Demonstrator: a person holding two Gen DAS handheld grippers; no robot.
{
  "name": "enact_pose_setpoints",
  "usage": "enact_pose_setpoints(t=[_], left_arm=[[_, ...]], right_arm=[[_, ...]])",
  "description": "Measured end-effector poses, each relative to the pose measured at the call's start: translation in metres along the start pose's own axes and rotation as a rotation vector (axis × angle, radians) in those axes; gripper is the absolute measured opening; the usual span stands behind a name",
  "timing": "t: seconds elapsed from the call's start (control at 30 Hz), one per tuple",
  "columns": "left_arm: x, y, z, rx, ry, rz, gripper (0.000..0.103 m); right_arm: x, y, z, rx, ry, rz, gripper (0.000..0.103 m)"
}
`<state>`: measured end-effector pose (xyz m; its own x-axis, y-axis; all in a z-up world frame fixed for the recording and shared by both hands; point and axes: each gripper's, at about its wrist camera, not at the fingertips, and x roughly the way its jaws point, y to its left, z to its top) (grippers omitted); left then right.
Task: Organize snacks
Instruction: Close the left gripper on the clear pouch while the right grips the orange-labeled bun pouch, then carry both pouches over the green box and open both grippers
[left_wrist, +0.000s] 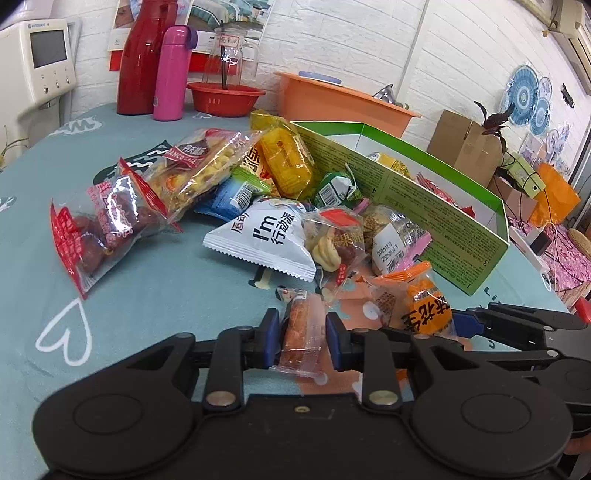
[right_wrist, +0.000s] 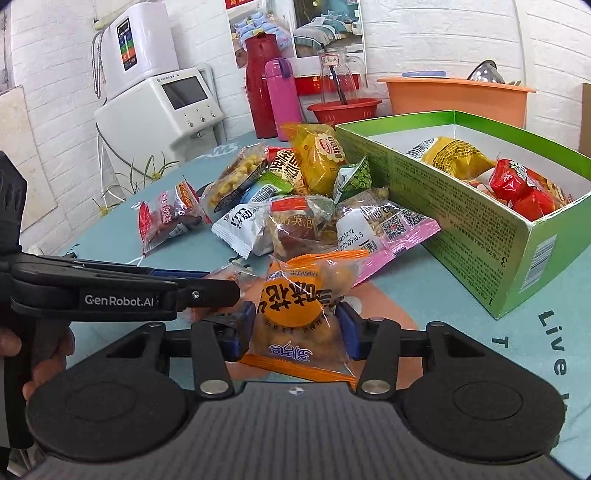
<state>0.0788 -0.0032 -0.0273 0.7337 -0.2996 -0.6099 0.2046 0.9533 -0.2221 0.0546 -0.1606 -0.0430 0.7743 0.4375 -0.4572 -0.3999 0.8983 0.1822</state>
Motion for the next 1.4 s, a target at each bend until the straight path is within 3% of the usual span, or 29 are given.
enact_pose_setpoints(t=[0.1, 0.3, 0.43, 0.63, 0.83, 1.0, 1.13, 1.4], left_arm=[[0.000, 0.005, -0.001, -0.029, -0.007, -0.018, 0.094], [-0.007, 0.014, -0.003, -0.113, 0.009, -0.082, 0.094], [-0.020, 0.007, 0.003, -0.111, -0.010, -0.137, 0.094], [-0.035, -0.017, 0.037, -0.063, -0.088, -0.239, 0.094], [-0.018, -0.046, 0.085, -0.028, -0.136, -0.328, 0.094], [0.015, -0.069, 0.122, -0.025, -0.143, -0.356, 0.094], [0.046, -0.085, 0.142, 0.003, -0.146, -0.328, 0.094], [0.098, -0.081, 0.151, -0.018, -0.084, -0.282, 0.095]], right_arm=[[-0.001, -0.001, -0.001, 0.006, -0.003, 0.007, 0.073], [-0.006, -0.002, -0.003, 0.014, -0.008, 0.003, 0.072], [-0.017, -0.006, -0.003, 0.022, -0.026, -0.007, 0.071], [-0.046, -0.015, 0.011, 0.029, -0.132, -0.034, 0.070], [-0.069, -0.035, 0.033, 0.019, -0.260, -0.112, 0.071], [-0.068, -0.066, 0.054, 0.038, -0.324, -0.221, 0.071], [-0.057, -0.089, 0.067, 0.044, -0.344, -0.299, 0.071], [-0.028, -0.113, 0.079, 0.062, -0.352, -0.300, 0.071]])
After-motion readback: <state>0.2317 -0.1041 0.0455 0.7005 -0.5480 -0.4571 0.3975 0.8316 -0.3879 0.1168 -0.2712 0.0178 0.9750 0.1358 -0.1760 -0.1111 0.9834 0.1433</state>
